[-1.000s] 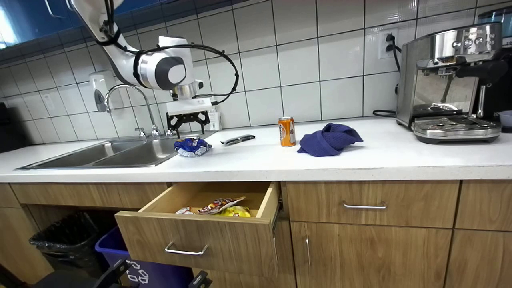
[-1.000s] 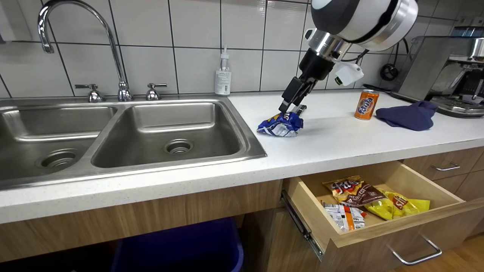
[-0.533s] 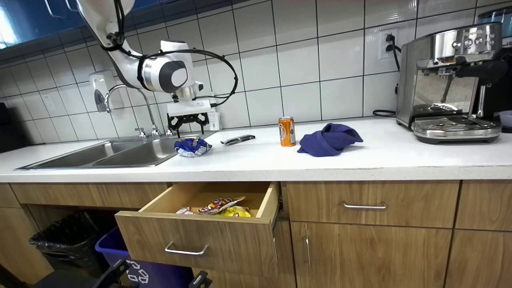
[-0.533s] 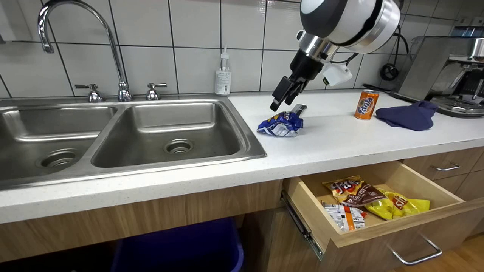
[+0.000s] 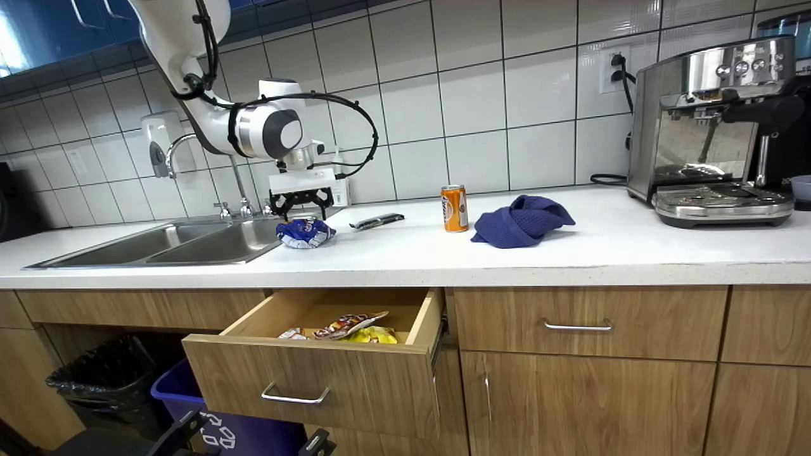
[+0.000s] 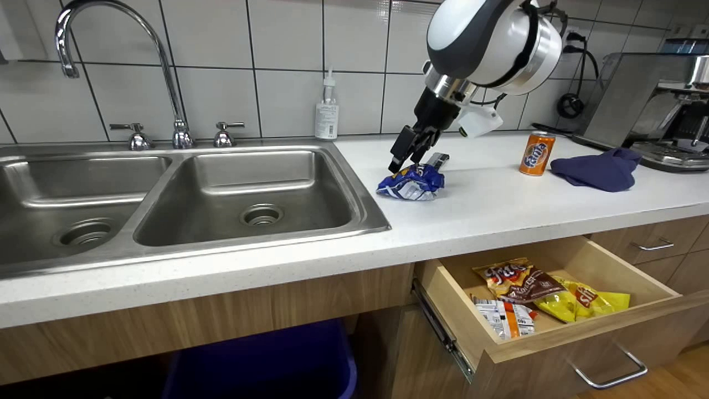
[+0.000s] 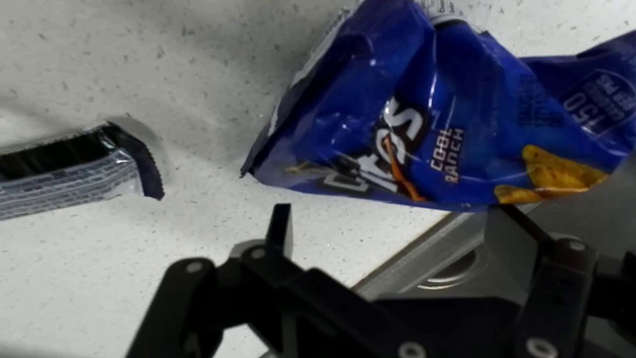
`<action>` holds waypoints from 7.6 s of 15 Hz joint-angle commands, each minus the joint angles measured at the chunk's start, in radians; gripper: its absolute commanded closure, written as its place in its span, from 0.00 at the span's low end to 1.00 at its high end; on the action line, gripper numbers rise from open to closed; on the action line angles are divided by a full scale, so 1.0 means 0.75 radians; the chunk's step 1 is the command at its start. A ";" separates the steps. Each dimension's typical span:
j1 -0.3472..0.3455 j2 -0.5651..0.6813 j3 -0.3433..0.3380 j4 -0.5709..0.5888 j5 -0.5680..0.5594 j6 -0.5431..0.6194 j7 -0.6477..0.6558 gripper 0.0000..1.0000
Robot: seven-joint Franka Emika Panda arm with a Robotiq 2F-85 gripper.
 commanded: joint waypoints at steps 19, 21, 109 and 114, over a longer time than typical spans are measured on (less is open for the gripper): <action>-0.080 -0.103 0.035 -0.119 -0.050 -0.107 -0.032 0.00; -0.086 -0.134 0.033 -0.154 -0.048 -0.113 -0.045 0.00; -0.030 -0.368 -0.124 -0.927 -0.034 0.080 -0.195 0.00; -0.005 -0.387 -0.166 -0.970 -0.179 0.080 -0.129 0.00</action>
